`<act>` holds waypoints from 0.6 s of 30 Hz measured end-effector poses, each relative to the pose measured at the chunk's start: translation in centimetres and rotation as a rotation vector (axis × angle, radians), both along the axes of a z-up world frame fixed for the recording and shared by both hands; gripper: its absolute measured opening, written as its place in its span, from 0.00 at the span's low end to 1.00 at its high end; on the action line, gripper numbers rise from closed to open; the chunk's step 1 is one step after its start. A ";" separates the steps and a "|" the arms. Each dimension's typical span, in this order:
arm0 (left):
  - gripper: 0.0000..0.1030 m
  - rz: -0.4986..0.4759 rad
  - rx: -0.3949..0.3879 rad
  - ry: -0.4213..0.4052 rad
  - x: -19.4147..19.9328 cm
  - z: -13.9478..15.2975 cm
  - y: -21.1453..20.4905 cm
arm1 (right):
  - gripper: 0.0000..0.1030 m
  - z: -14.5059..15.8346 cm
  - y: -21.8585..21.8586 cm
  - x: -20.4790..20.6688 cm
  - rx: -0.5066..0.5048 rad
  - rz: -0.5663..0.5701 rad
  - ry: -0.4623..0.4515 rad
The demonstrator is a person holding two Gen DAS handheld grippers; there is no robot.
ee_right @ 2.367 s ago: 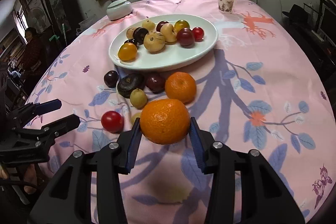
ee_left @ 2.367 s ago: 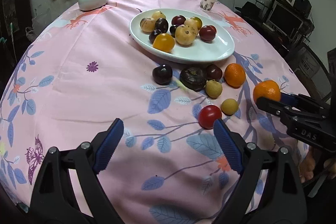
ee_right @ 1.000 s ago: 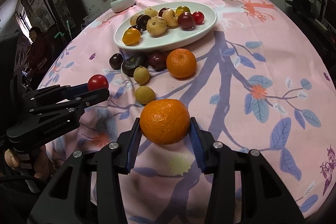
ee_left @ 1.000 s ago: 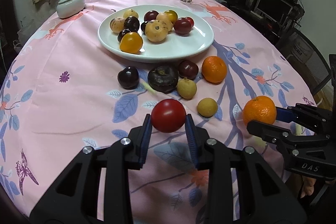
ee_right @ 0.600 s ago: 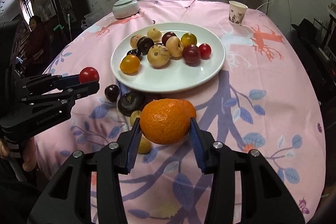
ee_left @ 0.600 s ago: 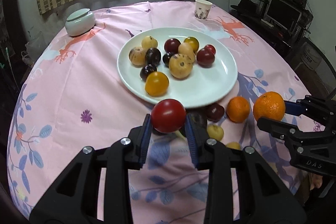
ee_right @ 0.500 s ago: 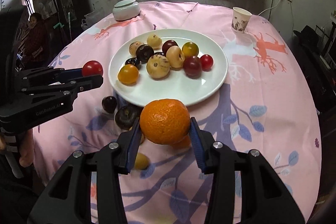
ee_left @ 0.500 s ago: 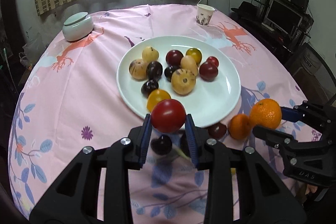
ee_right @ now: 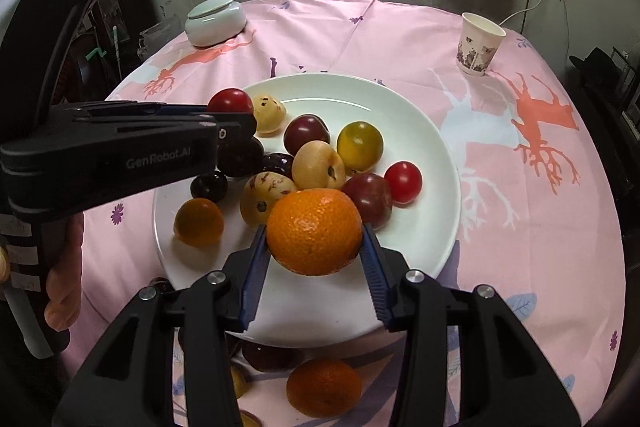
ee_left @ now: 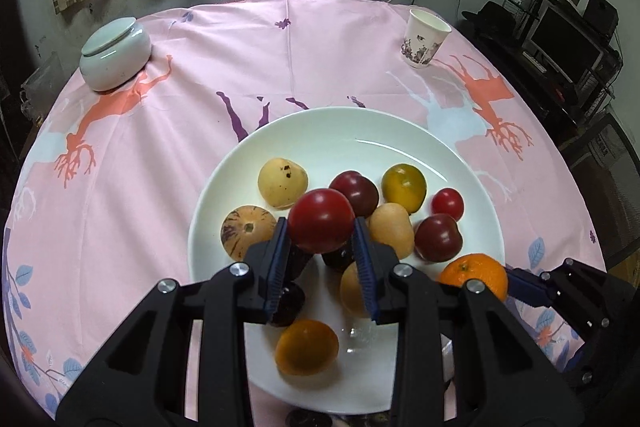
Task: Organize fruits
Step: 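Lower the mandarin and red plum onto the white plate and open both grippers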
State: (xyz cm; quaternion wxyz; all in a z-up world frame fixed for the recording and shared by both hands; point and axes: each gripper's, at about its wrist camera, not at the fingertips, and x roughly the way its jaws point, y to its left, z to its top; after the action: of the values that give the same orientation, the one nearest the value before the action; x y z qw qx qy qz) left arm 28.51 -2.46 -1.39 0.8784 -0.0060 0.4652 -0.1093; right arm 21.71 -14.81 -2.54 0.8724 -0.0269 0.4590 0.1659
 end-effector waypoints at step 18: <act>0.57 0.050 0.024 0.010 2.5 -1.3 -0.1 | 0.49 -1.5 0.0 1.4 0.036 -0.005 0.000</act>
State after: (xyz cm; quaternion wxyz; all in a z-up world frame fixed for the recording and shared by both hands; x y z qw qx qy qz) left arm 31.03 -2.61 -2.72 0.8786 -0.0077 0.4705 -0.0815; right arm 23.12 -14.83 -4.02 0.8730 -0.0099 0.4562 0.1720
